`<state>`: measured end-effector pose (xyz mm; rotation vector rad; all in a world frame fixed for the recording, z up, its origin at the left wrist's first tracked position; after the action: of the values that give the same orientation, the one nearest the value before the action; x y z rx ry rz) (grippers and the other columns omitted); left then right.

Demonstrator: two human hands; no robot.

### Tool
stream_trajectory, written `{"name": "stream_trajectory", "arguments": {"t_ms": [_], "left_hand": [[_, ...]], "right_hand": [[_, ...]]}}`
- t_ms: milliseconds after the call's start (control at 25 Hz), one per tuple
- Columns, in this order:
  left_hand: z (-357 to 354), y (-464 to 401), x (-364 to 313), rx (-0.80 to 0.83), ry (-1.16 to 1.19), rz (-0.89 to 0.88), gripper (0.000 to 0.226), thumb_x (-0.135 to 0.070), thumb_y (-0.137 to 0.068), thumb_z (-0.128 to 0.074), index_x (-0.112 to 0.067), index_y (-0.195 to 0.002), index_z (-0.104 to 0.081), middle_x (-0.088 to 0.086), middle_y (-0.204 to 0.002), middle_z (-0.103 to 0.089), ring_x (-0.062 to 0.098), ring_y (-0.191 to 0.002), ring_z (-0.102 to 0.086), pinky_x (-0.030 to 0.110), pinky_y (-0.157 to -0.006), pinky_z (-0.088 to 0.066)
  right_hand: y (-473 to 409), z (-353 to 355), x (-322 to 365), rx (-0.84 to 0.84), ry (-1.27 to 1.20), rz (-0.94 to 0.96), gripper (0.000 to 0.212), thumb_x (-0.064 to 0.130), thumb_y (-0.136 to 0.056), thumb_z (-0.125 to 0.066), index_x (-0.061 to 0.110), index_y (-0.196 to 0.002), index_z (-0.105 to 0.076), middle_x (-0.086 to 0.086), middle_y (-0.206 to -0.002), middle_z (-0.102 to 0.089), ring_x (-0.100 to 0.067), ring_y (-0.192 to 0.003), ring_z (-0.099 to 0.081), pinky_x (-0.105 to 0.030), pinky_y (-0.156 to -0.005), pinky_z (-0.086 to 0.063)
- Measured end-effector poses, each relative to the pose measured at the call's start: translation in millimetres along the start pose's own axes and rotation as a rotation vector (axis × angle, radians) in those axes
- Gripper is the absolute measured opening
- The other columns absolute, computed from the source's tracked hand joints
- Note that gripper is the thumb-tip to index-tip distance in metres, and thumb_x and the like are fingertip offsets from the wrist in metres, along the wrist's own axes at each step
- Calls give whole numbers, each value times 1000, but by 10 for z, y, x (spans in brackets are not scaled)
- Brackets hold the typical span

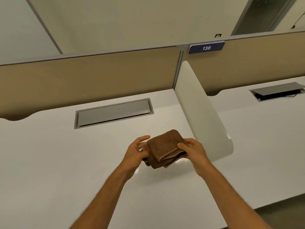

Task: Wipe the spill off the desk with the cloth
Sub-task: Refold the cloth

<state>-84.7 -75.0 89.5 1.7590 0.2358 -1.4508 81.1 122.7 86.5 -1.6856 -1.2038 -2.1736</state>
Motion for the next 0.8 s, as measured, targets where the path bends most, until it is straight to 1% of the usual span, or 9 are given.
{"name": "stream_trajectory", "arguments": {"t_ms": [80, 200, 320, 400, 480, 560, 680, 760, 800], "left_hand": [[-90, -382, 61, -50, -23, 32, 63, 19, -86, -53, -28, -126, -68, 7, -117, -77, 25, -82, -73, 38, -64, -61], [-190, -933, 185, -136, -10, 64, 51, 19, -89, -57, -23, -111, -75, 8, -111, -79, 30, -97, -75, 39, -78, -64], [-295, -1358, 312, -194, -12, 105, 48, 17, -92, -60, -26, -103, -77, -2, -105, -81, 19, -98, -77, 30, -85, -64], [-386, -1587, 433, -212, -18, 132, 48, 17, -92, -60, -27, -99, -78, -5, -101, -81, 15, -93, -77, 20, -73, -62], [-461, -1734, 582, -228, -35, 164, 44, 17, -93, -59, -20, -106, -78, -2, -103, -79, 21, -96, -76, 15, -65, -59], [-540, -1801, 693, -224, -87, 180, 41, 16, -94, -60, -12, -119, -76, 6, -110, -78, 31, -106, -73, 24, -72, -62], [-570, -1695, 717, -249, -218, 177, 43, 12, -94, -63, -6, -132, -70, 16, -128, -72, 36, -119, -67, 48, -104, -57], [-501, -1517, 599, -266, -296, 129, 43, 6, -95, -66, -7, -136, -67, 9, -135, -69, 30, -127, -63, 32, -112, -49], [-456, -1387, 494, -266, -343, 85, 42, 3, -95, -68, -9, -136, -67, 4, -134, -69, 25, -129, -62, 19, -107, -45]], "right_hand": [[-343, 114, -57, -55, 37, 20, 19, 11, -92, -75, 15, -109, -70, -11, -110, -74, -27, -98, -74, -34, -76, -64], [-795, 217, -134, -132, 124, 58, 27, 8, -93, -73, 16, -119, -69, -4, -113, -70, -25, -104, -70, -42, -89, -62], [-1118, 284, -222, -187, 200, 102, 38, 7, -94, -71, 17, -131, -67, 3, -114, -67, -16, -105, -65, -23, -90, -53], [-1304, 340, -341, -222, 253, 112, 37, 5, -94, -70, 13, -130, -69, 3, -112, -70, -15, -103, -66, -6, -81, -48], [-1416, 382, -500, -238, 306, 94, 37, 3, -95, -69, 10, -131, -69, -1, -114, -73, -17, -104, -67, -1, -78, -47], [-1453, 406, -648, -223, 367, 68, 38, 2, -97, -67, 6, -135, -65, -9, -124, -71, -20, -109, -66, -12, -91, -49], [-1391, 425, -734, -198, 382, 66, 42, 0, -97, -66, 2, -138, -60, -13, -132, -63, -28, -117, -62, -35, -102, -52], [-1244, 408, -637, -225, 432, 132, 39, 1, -95, -68, 6, -132, -60, -6, -125, -57, -25, -110, -60, -38, -97, -55], [-1134, 377, -529, -246, 459, 173, 34, 1, -94, -69, 9, -126, -60, -3, -120, -56, -24, -106, -60, -37, -93, -56]]}}
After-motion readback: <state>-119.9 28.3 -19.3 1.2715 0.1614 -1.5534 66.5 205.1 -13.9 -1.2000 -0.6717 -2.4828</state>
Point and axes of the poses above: each hand's wrist, its own y-axis away from the middle knuckle, its own z-axis out of the back of the hand, x = y × z, the point moved 9 cm from there along -y, towards the middle knuckle
